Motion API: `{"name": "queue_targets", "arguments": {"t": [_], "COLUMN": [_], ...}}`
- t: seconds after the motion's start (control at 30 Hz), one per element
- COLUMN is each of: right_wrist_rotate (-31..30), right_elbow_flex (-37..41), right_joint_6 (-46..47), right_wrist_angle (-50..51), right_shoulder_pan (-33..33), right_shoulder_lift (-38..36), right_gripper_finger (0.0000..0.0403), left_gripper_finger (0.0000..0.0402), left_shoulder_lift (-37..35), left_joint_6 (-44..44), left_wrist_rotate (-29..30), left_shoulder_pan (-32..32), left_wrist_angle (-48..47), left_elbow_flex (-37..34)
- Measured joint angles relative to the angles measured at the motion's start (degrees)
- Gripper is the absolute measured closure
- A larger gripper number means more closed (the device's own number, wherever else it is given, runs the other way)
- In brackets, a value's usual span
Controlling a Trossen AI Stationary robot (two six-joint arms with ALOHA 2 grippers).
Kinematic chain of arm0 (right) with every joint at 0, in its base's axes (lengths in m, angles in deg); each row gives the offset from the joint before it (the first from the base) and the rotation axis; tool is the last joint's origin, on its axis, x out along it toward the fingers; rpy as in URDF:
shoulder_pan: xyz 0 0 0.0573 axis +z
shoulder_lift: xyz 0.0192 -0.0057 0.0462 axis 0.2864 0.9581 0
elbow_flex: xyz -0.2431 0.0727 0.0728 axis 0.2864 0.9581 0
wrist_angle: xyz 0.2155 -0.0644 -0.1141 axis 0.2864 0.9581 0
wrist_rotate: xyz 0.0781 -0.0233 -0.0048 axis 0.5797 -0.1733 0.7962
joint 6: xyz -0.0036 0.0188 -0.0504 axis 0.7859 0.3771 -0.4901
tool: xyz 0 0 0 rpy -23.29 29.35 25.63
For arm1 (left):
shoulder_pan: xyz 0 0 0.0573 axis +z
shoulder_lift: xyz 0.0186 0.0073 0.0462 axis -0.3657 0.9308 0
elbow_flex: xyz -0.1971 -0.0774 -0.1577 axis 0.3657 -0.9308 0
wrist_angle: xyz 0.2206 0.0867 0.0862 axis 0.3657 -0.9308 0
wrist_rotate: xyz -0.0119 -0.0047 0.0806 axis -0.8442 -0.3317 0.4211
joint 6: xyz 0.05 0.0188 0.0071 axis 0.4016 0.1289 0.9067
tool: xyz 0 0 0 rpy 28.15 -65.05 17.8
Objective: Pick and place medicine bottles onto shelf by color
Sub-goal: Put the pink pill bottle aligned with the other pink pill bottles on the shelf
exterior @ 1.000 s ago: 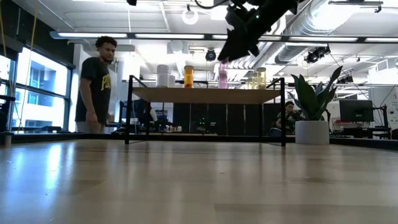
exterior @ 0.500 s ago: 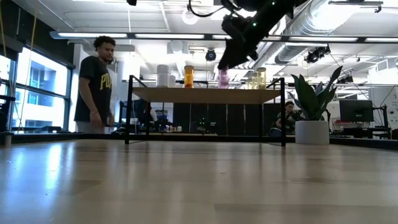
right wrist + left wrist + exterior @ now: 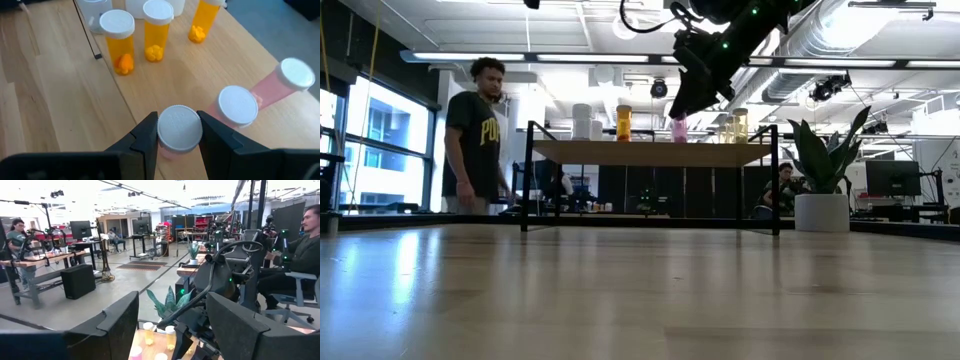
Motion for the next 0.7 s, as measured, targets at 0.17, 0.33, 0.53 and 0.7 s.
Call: {"name": "queue_targets", "arguments": {"t": [0.17, 0.33, 0.53, 0.7], "right_wrist_rotate": [-0.01, -0.02, -0.47, -1.98], "right_elbow_flex": [0.00, -0.04, -0.04, -0.04], "right_joint_6": [0.45, 0.57, 0.23, 0.15], "right_wrist_angle": [0.24, 0.80, 0.74, 1.13], "right_shoulder_pan": [-0.12, -0.12, -0.12, -0.12], "right_shoulder_lift": [-0.04, -0.11, -0.11, -0.07], "right_gripper_finger": [0.0297, 0.0297, 0.0285, 0.0264], "left_gripper_finger": [0.0179, 0.0179, 0.0179, 0.0179], "left_shoulder_lift": [0.00, 0.00, 0.00, 0.00], "left_joint_6": [0.11, 0.11, 0.11, 0.11], "left_wrist_rotate": [0.00, -0.02, -0.02, -0.02], "left_shoulder_pan": [0.00, 0.00, 0.00, 0.00], "left_wrist_angle": [0.02, 0.02, 0.02, 0.02], "left_elbow_flex": [0.00, 0.00, 0.00, 0.00]}}
